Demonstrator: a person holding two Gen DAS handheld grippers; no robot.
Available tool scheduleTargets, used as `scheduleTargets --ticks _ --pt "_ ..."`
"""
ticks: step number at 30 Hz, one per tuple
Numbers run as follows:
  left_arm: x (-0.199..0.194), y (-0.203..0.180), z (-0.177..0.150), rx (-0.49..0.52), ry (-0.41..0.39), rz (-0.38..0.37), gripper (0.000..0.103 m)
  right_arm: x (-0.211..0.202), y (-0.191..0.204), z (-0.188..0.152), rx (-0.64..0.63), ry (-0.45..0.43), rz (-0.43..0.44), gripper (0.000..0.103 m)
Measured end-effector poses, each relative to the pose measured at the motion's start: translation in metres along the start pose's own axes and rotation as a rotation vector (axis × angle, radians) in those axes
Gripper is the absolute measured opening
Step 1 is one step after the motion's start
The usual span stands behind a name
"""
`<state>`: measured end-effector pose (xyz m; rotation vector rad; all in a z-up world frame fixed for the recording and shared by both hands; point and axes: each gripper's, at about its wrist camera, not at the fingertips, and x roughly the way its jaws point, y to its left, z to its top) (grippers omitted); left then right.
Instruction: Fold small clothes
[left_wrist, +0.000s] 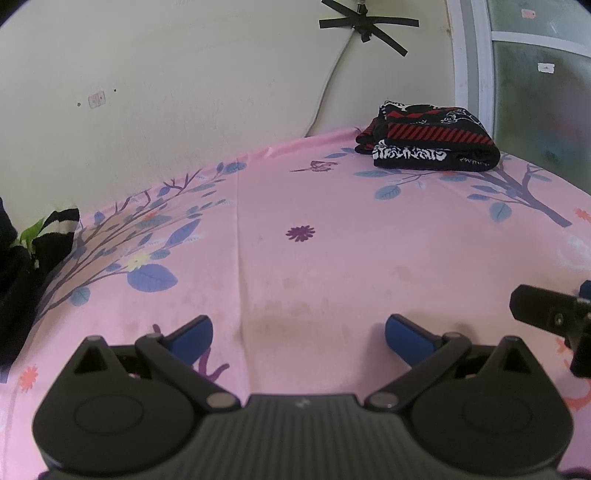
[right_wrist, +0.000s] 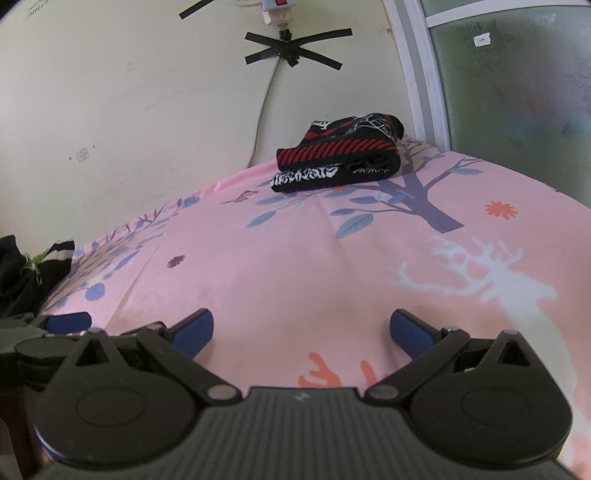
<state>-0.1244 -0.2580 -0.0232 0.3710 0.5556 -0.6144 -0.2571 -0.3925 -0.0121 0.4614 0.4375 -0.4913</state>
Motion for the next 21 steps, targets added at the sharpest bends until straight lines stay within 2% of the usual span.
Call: scheduleTargets --ticks 21 --pt "-0.0029 -0.0038 -0.0022 0.05 -0.023 0.011 0.103 -0.0007 0.0 -0.0005 -0.002 -0.004 0.001 0.097"
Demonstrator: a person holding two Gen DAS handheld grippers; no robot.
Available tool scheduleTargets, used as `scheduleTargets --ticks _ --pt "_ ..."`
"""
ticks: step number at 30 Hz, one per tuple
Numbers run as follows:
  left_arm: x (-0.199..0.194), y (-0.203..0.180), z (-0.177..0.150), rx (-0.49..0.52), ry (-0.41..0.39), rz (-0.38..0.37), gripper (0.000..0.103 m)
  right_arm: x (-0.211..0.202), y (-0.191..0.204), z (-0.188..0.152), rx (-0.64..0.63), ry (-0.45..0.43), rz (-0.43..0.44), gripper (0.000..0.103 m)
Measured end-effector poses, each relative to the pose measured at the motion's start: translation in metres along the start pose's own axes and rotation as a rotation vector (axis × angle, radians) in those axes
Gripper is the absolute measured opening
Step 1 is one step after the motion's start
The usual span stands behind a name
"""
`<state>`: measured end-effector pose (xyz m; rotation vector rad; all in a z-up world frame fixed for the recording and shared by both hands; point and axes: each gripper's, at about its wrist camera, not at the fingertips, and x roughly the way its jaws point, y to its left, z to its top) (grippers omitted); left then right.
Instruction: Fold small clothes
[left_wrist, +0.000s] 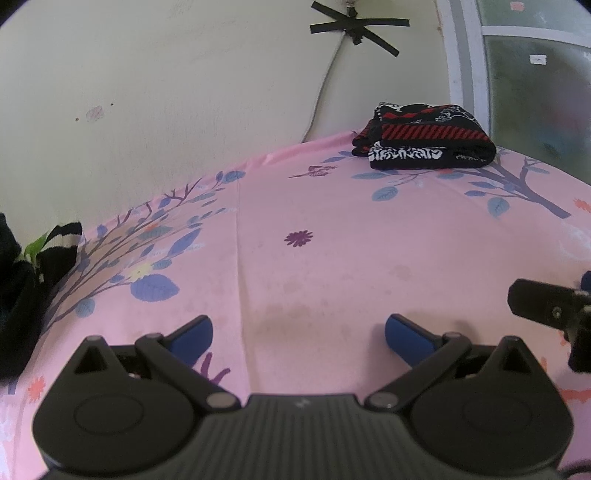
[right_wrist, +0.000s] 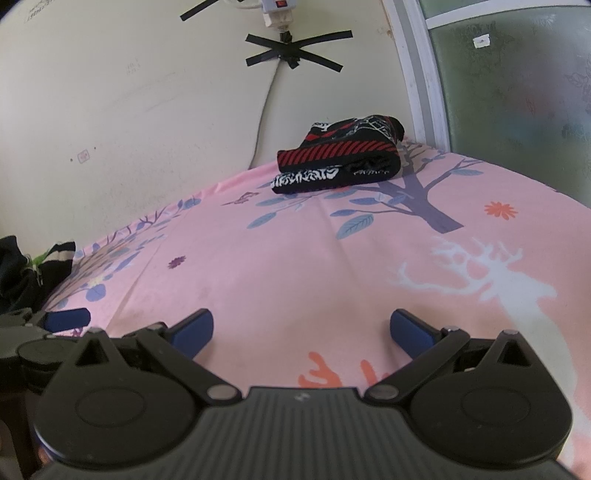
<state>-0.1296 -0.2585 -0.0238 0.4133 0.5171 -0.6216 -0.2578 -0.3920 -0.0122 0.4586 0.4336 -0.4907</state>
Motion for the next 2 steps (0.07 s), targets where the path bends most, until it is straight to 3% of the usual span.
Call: scheduleTargets --ticks 2 --pt "-0.0003 -0.0006 -0.0002 0.008 -0.003 -0.001 0.103 -0.0005 0.0008 0.0004 0.0 -0.001 0.0 0.097"
